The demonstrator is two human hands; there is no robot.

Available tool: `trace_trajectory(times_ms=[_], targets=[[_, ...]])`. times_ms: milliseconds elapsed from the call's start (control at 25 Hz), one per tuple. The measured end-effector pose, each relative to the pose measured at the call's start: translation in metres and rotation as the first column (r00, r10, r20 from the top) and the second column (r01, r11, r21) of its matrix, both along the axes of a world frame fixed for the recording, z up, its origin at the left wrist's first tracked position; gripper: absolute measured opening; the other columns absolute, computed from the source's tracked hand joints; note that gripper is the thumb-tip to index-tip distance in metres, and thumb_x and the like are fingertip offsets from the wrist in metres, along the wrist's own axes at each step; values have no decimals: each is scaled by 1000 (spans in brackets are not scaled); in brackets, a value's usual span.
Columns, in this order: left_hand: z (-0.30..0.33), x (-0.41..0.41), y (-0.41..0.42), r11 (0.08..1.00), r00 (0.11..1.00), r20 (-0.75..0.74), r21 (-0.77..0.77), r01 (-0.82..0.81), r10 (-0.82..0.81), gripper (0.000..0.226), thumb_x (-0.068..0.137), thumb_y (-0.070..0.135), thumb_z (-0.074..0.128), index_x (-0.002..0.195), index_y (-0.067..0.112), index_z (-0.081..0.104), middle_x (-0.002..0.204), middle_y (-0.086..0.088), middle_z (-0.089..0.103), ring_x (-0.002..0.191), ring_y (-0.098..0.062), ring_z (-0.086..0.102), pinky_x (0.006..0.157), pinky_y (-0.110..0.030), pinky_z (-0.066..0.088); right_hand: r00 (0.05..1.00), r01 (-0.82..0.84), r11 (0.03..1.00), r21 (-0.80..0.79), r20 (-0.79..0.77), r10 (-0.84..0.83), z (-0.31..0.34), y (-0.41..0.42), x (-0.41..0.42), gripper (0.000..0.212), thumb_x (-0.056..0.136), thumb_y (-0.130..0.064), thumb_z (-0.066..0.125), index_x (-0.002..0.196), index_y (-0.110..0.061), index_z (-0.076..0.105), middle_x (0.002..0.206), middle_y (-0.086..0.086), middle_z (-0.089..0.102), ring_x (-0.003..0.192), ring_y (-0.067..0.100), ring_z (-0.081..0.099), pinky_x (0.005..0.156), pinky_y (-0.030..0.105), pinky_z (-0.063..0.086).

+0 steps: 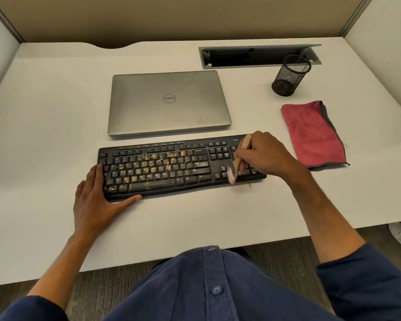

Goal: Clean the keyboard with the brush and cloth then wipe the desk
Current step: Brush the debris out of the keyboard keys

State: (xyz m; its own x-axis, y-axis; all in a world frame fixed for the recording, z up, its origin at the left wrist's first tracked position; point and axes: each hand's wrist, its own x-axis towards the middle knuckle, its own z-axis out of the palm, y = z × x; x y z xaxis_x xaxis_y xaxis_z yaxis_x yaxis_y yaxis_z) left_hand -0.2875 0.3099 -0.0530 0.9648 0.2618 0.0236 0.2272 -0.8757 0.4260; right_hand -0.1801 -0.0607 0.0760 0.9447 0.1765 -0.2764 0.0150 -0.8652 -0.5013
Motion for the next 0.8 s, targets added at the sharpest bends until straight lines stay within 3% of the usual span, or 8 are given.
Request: trace_trajectory(times_ms=[120, 240, 440, 640, 800], targets=[[1, 1, -1, 1000, 1000, 3, 4, -6, 6, 131, 55, 96, 49, 156, 16, 21, 159, -3, 30, 134, -34, 39, 112, -51, 35, 987, 24, 997, 67, 155, -34, -3, 15, 10, 22, 95, -29, 54, 88, -22, 73, 70, -7, 73, 68, 11, 67, 65, 28, 50], [2, 0, -1, 1000, 1000, 19, 4, 5, -5, 130, 56, 94, 50, 155, 16, 22, 158, -4, 32, 133, -34, 40, 112, -51, 35, 975, -38, 999, 36, 221, 29, -14, 38, 23, 24, 99, -34, 49, 96, -26, 72, 78, -7, 73, 73, 13, 67, 69, 29, 52], [1, 0, 1, 1000, 1000, 14, 7, 6, -6, 129, 57, 95, 49, 156, 16, 21, 159, -5, 31, 134, -34, 39, 113, -51, 35, 984, -64, 996, -55, 165, 73, -14, 54, 30, 30, 97, -28, 49, 84, -12, 72, 73, 3, 72, 72, 22, 67, 70, 35, 55], [0, 0, 1, 1000, 1000, 23, 8, 14, -15, 129, 58, 94, 49, 156, 15, 21, 159, -7, 31, 137, -33, 37, 115, -51, 32, 977, -179, 980, -85, -130, 167, -2, 50, 9, 25, 90, -21, 56, 74, -12, 72, 63, -2, 72, 66, 14, 70, 70, 34, 57], [-2, -1, 1, 1000, 1000, 12, 13, 27, -27, 129, 60, 95, 48, 156, 14, 20, 160, -8, 29, 138, -32, 36, 116, -51, 31, 989, -139, 990, -29, 52, 140, 6, 60, 14, 20, 94, -26, 56, 90, -22, 76, 83, -9, 74, 77, 12, 66, 65, 25, 46]])
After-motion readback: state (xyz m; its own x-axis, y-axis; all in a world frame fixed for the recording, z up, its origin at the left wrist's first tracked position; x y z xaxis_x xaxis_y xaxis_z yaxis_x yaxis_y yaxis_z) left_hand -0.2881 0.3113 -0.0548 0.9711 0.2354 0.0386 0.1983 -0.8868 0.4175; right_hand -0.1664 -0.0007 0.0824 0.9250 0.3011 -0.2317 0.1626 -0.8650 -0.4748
